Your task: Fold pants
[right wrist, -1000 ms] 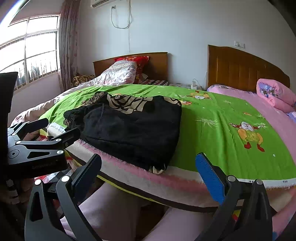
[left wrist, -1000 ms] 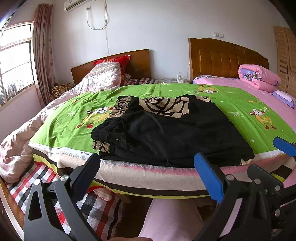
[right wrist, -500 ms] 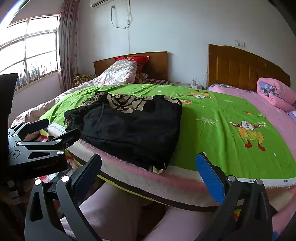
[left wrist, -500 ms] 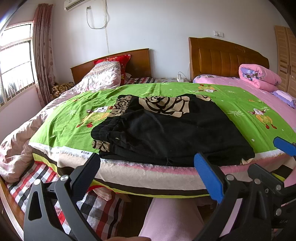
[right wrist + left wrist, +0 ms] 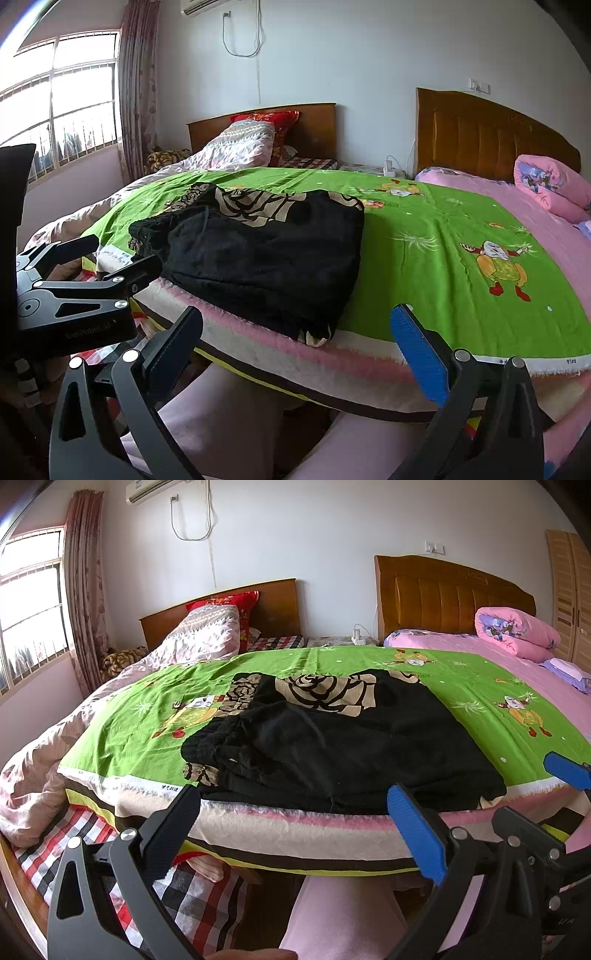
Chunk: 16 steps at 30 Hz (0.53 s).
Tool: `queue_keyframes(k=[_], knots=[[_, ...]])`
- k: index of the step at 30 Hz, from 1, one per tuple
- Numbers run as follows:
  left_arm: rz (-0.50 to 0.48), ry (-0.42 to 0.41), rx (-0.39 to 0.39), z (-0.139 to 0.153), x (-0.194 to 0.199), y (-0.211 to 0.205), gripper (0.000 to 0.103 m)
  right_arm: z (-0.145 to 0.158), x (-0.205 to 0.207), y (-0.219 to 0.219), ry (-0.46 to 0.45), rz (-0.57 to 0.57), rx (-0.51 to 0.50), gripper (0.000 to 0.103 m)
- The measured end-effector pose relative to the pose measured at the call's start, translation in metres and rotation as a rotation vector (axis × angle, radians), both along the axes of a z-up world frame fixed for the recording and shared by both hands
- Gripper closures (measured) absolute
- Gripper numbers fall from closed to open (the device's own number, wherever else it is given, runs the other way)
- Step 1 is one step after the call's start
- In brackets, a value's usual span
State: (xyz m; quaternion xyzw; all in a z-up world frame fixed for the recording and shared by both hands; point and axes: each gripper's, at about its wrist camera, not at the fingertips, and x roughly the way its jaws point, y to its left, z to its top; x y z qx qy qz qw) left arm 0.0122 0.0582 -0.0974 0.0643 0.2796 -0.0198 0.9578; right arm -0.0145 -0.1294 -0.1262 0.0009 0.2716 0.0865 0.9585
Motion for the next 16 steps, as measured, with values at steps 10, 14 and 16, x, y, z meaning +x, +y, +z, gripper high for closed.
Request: queue_keyframes(k=[10,14,16], knots=[[0.02,-0.01,0.009,0.0025,-0.0015,-0.0006,0.002,-0.0003,-0.0004,0.0008,0.001,-0.002,0.005,0.004],[0.017,-0.005,0.008,0.0031,-0.0009,-0.0008,0.002,-0.0002,-0.0006,0.0014,0.0,0.0,0.006,0.004],[0.017,-0.003,0.01,0.003,-0.0006,-0.0009,0.002,-0.0001,-0.001,0.0024,-0.001,0.0,0.008,0.004]])
